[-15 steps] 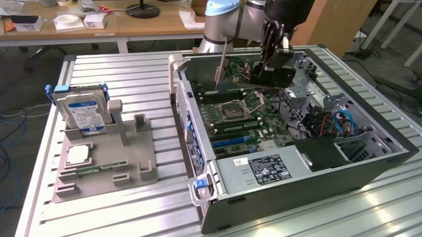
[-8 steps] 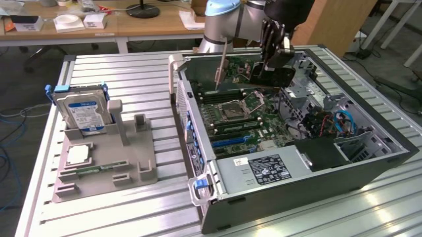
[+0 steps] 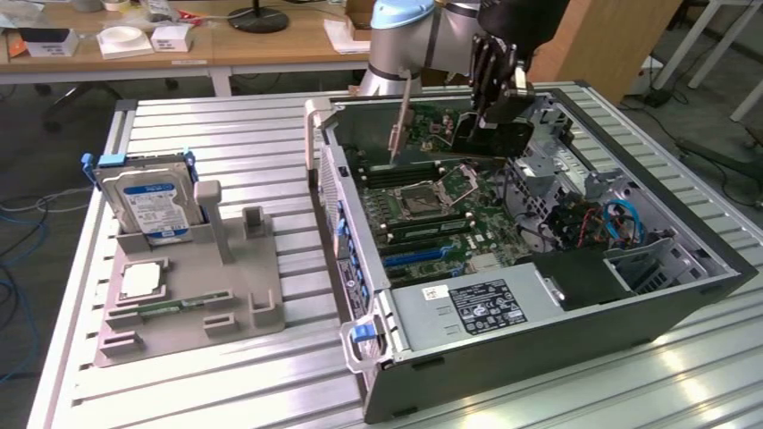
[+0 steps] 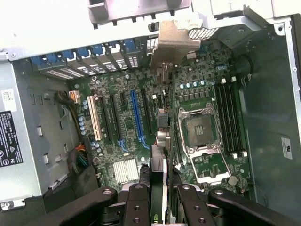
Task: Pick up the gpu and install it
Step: 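Insert the gpu into the slot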
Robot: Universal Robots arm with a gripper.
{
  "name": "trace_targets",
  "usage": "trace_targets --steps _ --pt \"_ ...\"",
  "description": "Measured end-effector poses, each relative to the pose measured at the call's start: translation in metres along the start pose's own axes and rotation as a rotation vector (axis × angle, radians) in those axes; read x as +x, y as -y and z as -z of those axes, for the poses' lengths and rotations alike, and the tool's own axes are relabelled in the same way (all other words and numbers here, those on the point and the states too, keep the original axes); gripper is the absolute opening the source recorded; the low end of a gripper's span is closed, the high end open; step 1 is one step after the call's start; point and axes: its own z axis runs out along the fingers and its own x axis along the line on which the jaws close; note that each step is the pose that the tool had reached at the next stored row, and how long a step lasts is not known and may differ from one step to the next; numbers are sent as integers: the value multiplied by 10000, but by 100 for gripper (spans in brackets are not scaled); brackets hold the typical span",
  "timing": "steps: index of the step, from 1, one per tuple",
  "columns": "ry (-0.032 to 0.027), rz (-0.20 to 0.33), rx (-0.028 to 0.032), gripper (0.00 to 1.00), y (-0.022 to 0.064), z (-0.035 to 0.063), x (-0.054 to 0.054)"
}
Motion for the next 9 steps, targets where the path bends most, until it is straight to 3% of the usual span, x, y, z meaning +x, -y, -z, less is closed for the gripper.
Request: trace_targets --steps 9 --pt "-4 492 -8 27 1 0 5"
